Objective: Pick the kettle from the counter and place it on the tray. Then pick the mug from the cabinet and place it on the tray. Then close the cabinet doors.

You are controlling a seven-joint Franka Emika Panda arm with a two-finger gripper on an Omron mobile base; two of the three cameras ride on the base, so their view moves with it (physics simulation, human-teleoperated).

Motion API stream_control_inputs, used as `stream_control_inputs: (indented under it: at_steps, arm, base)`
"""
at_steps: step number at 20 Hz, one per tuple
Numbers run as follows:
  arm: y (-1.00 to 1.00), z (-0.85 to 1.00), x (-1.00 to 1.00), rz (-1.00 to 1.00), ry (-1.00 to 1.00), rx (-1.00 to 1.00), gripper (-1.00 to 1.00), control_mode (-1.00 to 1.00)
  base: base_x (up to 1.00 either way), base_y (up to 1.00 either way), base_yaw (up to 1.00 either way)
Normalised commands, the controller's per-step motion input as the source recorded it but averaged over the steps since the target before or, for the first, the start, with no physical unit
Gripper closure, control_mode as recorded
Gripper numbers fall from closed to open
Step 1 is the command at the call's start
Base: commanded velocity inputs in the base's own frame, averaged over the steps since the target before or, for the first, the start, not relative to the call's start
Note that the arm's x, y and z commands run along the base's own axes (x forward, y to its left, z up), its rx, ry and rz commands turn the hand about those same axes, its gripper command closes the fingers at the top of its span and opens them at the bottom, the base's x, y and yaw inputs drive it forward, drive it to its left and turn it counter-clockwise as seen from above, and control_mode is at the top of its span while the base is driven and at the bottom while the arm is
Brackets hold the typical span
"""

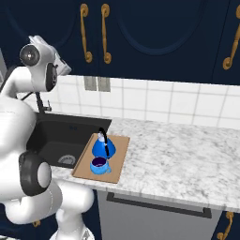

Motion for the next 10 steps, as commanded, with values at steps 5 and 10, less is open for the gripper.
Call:
stream_control_inputs:
  at_steps: [5, 10]
  arm:
    - [0.00, -0.37, 0.95, 0.17, 0.00, 0.00, 1.00, -1.00]
    - [0.08, -0.36, 0.79, 0.03, 0.00, -0.03, 1.00, -1.00]
  base:
    - [0.00, 0.00, 0.00]
    - [0.00, 0.00, 0.00]
